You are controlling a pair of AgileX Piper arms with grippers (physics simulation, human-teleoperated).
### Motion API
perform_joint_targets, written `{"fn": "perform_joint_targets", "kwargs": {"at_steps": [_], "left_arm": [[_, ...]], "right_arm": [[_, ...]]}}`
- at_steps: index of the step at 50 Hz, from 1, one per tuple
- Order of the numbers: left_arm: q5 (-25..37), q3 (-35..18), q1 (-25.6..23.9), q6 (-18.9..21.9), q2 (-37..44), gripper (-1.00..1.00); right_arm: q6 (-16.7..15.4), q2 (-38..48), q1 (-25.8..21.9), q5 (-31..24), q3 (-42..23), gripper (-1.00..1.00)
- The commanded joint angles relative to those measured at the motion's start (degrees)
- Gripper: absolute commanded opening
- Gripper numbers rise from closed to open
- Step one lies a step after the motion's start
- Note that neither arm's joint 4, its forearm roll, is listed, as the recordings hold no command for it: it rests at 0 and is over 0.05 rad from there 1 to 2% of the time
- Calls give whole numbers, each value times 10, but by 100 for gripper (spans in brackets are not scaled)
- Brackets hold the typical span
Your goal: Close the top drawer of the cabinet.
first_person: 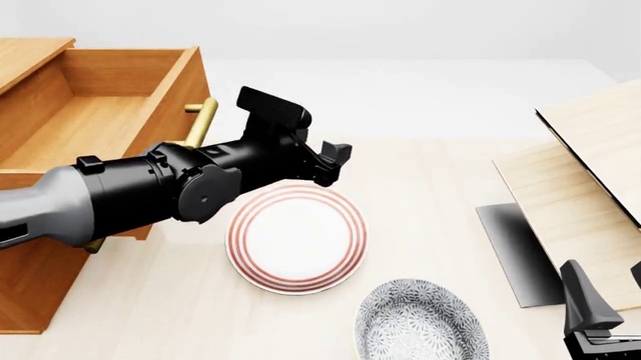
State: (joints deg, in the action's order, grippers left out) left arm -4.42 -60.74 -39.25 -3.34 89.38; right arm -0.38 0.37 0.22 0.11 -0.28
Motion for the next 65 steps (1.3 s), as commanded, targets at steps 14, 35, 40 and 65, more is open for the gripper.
{"fn": "perform_joint_targets", "kwargs": {"at_steps": [14, 35, 40, 65], "left_arm": [[18, 43, 81, 0, -56, 100], [35, 66, 204, 48, -92, 100], [59, 122, 326, 63, -187, 100], [32, 166, 421, 83, -204, 100]], "right_arm": [[0, 0, 0, 0, 0, 100], [0, 0, 0, 0, 0, 100], [0, 0, 0, 0, 0, 100], [0, 0, 0, 0, 0, 100]]}}
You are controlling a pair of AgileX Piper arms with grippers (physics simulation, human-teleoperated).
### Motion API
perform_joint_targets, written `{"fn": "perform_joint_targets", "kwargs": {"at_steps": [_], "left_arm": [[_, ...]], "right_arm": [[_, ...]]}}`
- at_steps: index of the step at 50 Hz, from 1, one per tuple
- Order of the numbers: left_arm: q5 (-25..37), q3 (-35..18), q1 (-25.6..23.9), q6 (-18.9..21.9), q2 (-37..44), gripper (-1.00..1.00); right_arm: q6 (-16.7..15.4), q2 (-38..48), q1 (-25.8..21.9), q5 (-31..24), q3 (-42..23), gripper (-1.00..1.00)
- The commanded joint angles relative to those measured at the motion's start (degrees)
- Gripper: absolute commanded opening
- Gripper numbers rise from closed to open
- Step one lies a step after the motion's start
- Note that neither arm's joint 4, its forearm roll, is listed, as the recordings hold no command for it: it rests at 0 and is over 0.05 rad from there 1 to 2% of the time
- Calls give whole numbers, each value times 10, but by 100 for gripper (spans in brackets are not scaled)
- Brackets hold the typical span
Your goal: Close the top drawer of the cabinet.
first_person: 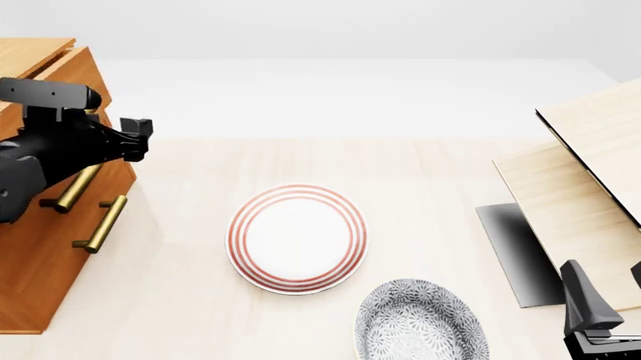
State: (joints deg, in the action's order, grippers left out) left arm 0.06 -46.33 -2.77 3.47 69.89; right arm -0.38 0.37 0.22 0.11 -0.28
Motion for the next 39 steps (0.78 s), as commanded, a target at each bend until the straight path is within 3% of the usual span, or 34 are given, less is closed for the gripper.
{"fn": "perform_joint_targets", "kwargs": {"at_steps": [1, 9, 19, 33, 39], "left_arm": [[-15, 21, 65, 15, -7, 100], [-24, 21, 105, 18, -8, 100], [-37, 12, 191, 16, -10, 100], [-56, 43, 179, 16, -35, 100], [-67, 71, 147, 19, -80, 100]], "right_arm": [[0, 0, 0, 0, 0, 100], [0, 0, 0, 0, 0, 100], [0, 0, 0, 0, 0, 100], [0, 0, 0, 0, 0, 100], [0, 0, 0, 0, 0, 100]]}}
